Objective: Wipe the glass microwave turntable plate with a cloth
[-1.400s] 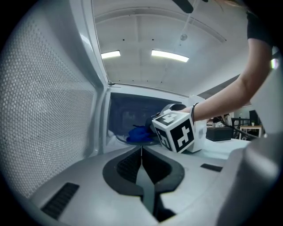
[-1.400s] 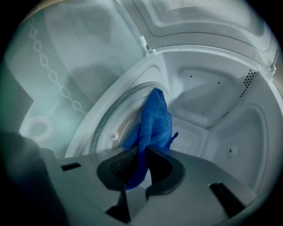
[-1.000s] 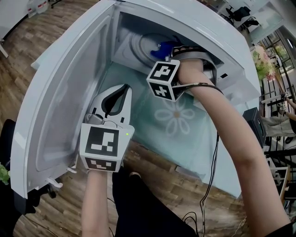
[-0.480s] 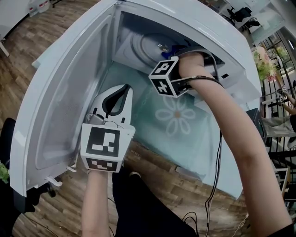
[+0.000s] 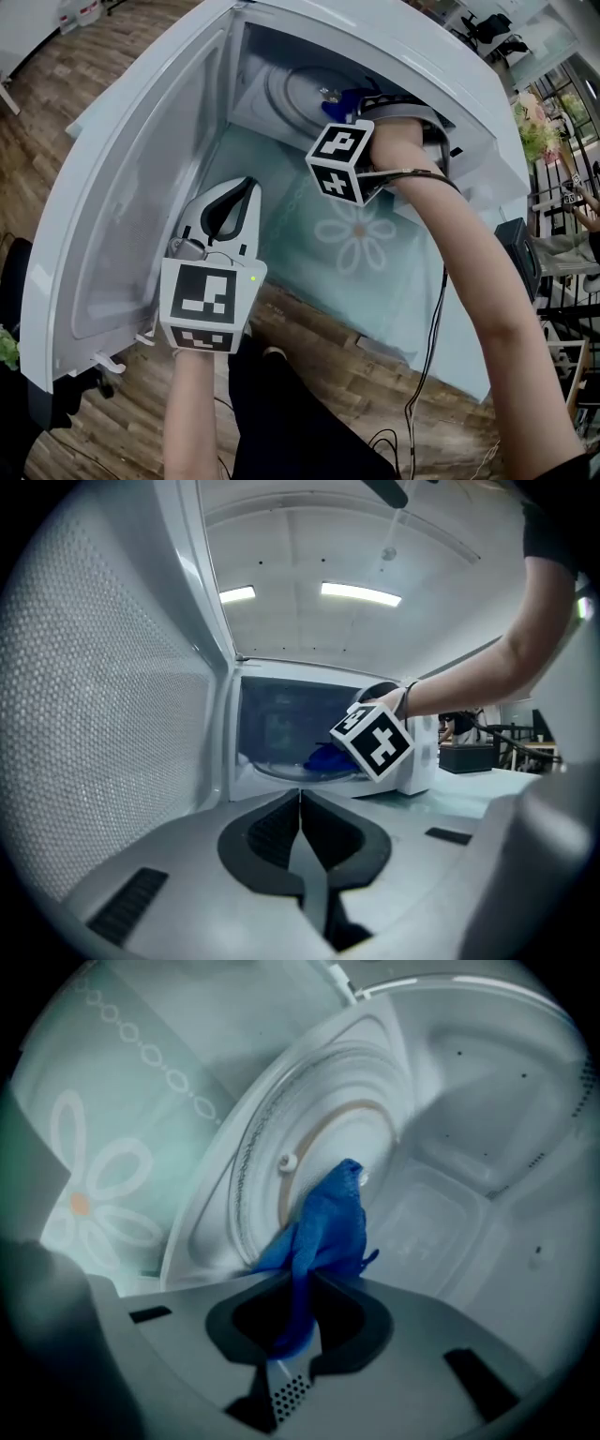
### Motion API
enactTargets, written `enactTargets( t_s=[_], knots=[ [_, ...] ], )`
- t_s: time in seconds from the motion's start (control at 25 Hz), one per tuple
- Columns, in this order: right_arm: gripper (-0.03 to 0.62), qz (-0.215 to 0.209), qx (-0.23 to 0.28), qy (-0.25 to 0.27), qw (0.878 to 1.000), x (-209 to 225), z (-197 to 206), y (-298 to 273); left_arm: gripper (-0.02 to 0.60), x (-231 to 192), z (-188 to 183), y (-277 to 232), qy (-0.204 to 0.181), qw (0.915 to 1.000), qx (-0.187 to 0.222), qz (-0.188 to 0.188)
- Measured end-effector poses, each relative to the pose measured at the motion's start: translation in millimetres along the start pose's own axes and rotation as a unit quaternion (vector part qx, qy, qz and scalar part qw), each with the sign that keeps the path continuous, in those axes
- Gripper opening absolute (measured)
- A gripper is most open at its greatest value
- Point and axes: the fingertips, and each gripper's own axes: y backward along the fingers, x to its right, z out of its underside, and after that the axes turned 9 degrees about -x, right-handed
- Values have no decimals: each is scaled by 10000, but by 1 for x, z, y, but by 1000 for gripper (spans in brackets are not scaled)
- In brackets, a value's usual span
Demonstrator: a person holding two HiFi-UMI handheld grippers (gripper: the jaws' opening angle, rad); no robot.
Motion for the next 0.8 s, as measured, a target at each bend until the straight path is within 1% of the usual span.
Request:
enactTargets(
  t_s=[0.08,0.16,0.24,0.32,0.4,0.48,0.52,0.56,0.6,0.64,0.68,0.72,0.8],
  knots=[
    [46,339,288,-384,9983,12,-1,10,8,1,3,3,25,10000,-19,-16],
    [46,617,572,-779,9934,24,-1,22,8,3,6,4,22,10000,-55,3],
    [46,826,859,-1136,9864,35,-3,35,8,5,7,5,4,10000,-74,6],
    [46,1077,1166,-1467,9764,46,-7,49,8,5,6,6,0,10000,-62,-9],
    [46,1425,1518,-1817,9611,59,-11,68,8,3,4,8,-3,10000,-49,-39],
    [46,1765,1959,-2200,9392,72,-14,90,8,1,5,9,7,10000,-44,-64],
    [46,1867,2204,-2397,9269,76,-17,100,8,1,5,9,13,10000,-46,-68],
    [46,1901,2436,-2576,9155,79,-20,109,8,1,5,9,11,10000,-51,-70],
    [46,1877,2629,-2710,9068,79,-24,115,8,2,6,9,1,10000,-59,-73],
    [46,1826,2766,-2767,9020,78,-30,118,8,2,7,9,-8,9999,-67,-79],
    [46,1789,2832,-2718,9022,75,-36,120,8,3,8,9,-10,9999,-73,-86],
    [46,1805,2832,-2552,9067,71,-43,120,8,3,8,9,-5,9999,-75,-92],
    [46,2068,2721,-1977,9188,62,-57,120,8,2,8,9,8,9999,-72,-100]
  ],
)
